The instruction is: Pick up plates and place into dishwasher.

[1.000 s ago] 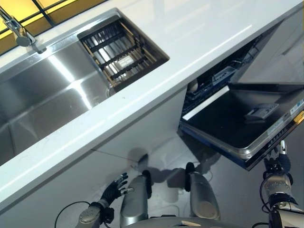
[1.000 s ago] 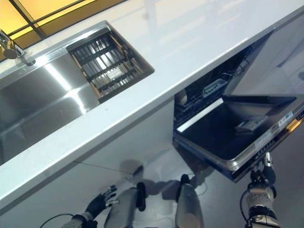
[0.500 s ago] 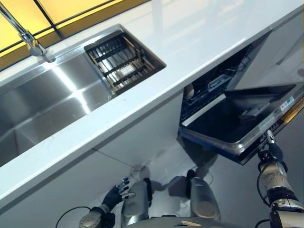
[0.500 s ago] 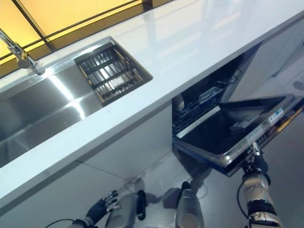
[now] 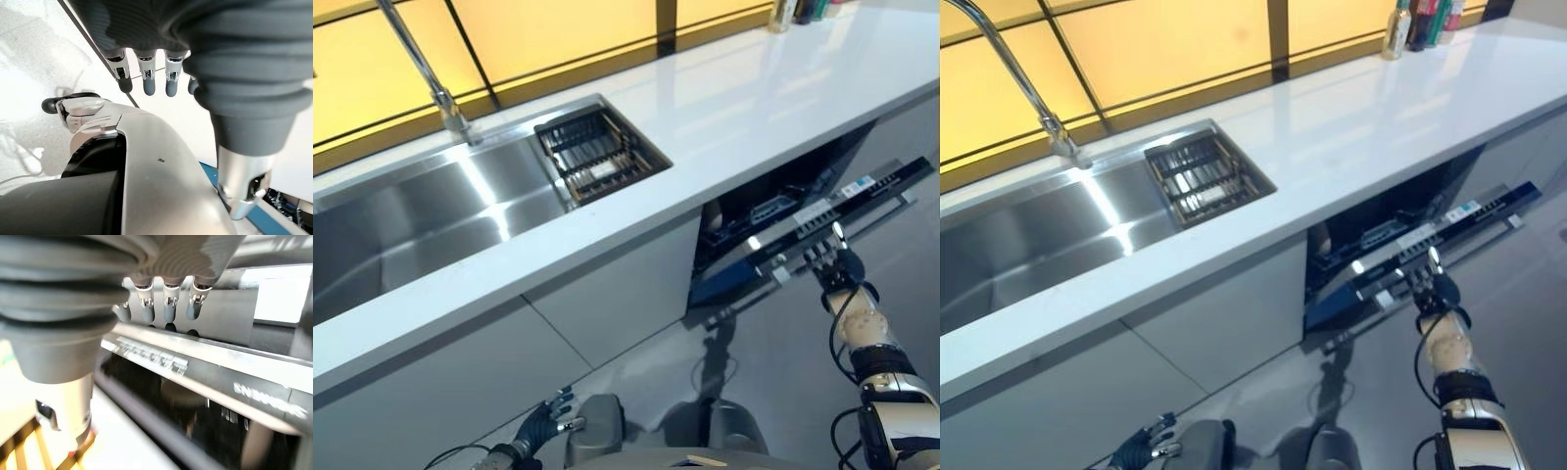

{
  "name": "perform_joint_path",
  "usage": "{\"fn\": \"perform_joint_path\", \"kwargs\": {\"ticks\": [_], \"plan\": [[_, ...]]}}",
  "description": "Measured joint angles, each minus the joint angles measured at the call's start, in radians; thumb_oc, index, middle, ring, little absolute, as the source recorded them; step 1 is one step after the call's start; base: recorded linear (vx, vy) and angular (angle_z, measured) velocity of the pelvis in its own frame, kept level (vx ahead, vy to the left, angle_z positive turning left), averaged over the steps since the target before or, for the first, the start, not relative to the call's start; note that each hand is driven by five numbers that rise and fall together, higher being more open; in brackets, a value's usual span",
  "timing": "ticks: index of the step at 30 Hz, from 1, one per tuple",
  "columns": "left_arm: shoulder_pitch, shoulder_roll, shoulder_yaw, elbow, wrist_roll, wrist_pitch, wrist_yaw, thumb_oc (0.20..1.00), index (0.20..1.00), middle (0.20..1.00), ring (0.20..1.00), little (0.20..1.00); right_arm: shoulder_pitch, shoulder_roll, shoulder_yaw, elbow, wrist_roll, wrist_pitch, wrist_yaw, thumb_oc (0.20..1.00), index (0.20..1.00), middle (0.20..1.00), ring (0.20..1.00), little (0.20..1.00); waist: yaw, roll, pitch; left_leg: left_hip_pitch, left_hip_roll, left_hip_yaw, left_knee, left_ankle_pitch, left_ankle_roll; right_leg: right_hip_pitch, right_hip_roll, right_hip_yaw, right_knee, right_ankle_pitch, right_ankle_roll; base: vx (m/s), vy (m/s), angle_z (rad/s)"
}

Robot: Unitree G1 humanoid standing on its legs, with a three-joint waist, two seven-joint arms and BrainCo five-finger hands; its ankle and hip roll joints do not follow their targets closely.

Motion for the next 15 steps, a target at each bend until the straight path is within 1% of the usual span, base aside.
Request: {"fn": "perform_joint_path", "kwargs": {"ticks": [1,2,4,5,7,8,9,13,14,15], "plan": [[0.002,0.000,0.000,0.000,0.000,0.000,-0.001,1.000,1.000,1.000,1.000,1.000,-0.005,-0.001,0.005,-0.018,0.005,-0.004,0.021,1.000,1.000,1.000,1.000,1.000,0.009,-0.005,-0.004,0.009,0.000,0.000,-0.025,0.009,0.004,0.020,0.002,-0.007,-0.036,0.014,0.008,-0.01,0.068,0.08],[0.006,0.005,0.001,-0.002,-0.001,0.000,-0.004,1.000,1.000,1.000,1.000,1.000,-0.008,0.001,0.010,-0.036,0.016,-0.010,0.040,1.000,1.000,1.000,1.000,1.000,0.017,-0.004,-0.024,0.012,-0.001,-0.001,-0.047,0.019,0.006,0.032,0.002,-0.014,-0.060,0.025,0.010,-0.04,0.097,0.18],[0.015,0.018,0.004,-0.004,-0.002,0.002,-0.012,1.000,1.000,1.000,1.000,1.000,-0.024,0.002,0.023,-0.039,0.019,-0.026,0.068,1.000,1.000,1.000,1.000,1.000,0.023,-0.036,-0.047,0.024,-0.014,0.003,-0.085,0.050,-0.004,0.034,-0.012,-0.015,-0.065,0.036,0.003,-0.05,0.101,0.32],[0.018,0.019,0.004,-0.004,-0.002,0.002,-0.013,1.000,1.000,1.000,1.000,1.000,-0.026,0.002,0.023,-0.039,0.019,-0.032,0.079,1.000,1.000,1.000,1.000,1.000,0.030,-0.045,-0.061,0.028,-0.018,0.004,-0.105,0.059,-0.008,0.033,-0.016,-0.016,-0.073,0.036,0.004,-0.04,0.077,0.25],[0.021,0.018,0.004,-0.004,-0.002,0.002,-0.017,1.000,1.000,1.000,1.000,1.000,-0.034,0.000,0.023,-0.043,0.019,-0.048,0.100,1.000,1.000,1.000,1.000,1.000,0.041,-0.046,-0.083,0.028,-0.020,0.003,-0.119,0.068,-0.003,0.045,-0.015,-0.022,-0.095,0.040,0.009,-0.04,0.072,0.13],[0.024,0.018,0.007,-0.005,-0.002,0.002,-0.017,1.000,1.000,1.000,1.000,1.000,-0.035,0.000,0.023,-0.060,0.020,-0.053,0.107,1.000,1.000,1.000,1.000,1.000,0.044,-0.044,-0.087,0.031,-0.019,-0.001,-0.128,0.089,-0.004,0.059,-0.015,-0.034,-0.108,0.050,0.010,-0.04,0.070,0.23],[0.027,0.018,0.011,-0.003,-0.002,0.003,-0.017,1.000,1.000,1.000,1.000,1.000,-0.035,0.000,0.023,-0.072,0.020,-0.061,0.120,1.000,1.000,1.000,1.000,1.000,0.044,-0.047,-0.088,0.037,-0.022,0.000,-0.135,0.097,-0.005,0.067,-0.021,-0.041,-0.112,0.051,0.010,-0.03,0.065,0.28],[0.034,0.004,0.040,-0.001,-0.005,0.003,-0.017,1.000,1.000,1.000,1.000,1.000,-0.057,-0.003,0.023,-0.077,0.030,-0.087,0.150,1.000,1.000,1.000,1.000,1.000,0.056,-0.054,-0.099,0.046,-0.033,0.000,-0.165,0.107,-0.002,0.074,-0.030,-0.053,-0.133,0.049,0.018,-0.03,0.044,0.12],[0.034,0.002,0.041,0.003,-0.005,0.002,-0.018,1.000,1.000,1.000,1.000,1.000,-0.060,-0.005,0.023,-0.077,0.029,-0.089,0.152,1.000,1.000,1.000,1.000,1.000,0.066,-0.056,-0.101,0.049,-0.035,-0.001,-0.173,0.110,-0.004,0.077,-0.031,-0.056,-0.141,0.052,0.018,-0.03,0.036,0.07],[0.034,0.000,0.041,0.008,-0.004,0.001,-0.018,1.000,1.000,1.000,1.000,1.000,-0.061,-0.009,0.023,-0.077,0.029,-0.089,0.153,1.000,1.000,1.000,1.000,1.000,0.069,-0.057,-0.102,0.054,-0.035,-0.001,-0.181,0.111,-0.004,0.083,-0.030,-0.059,-0.151,0.057,0.024,-0.03,0.031,0.06]]}}
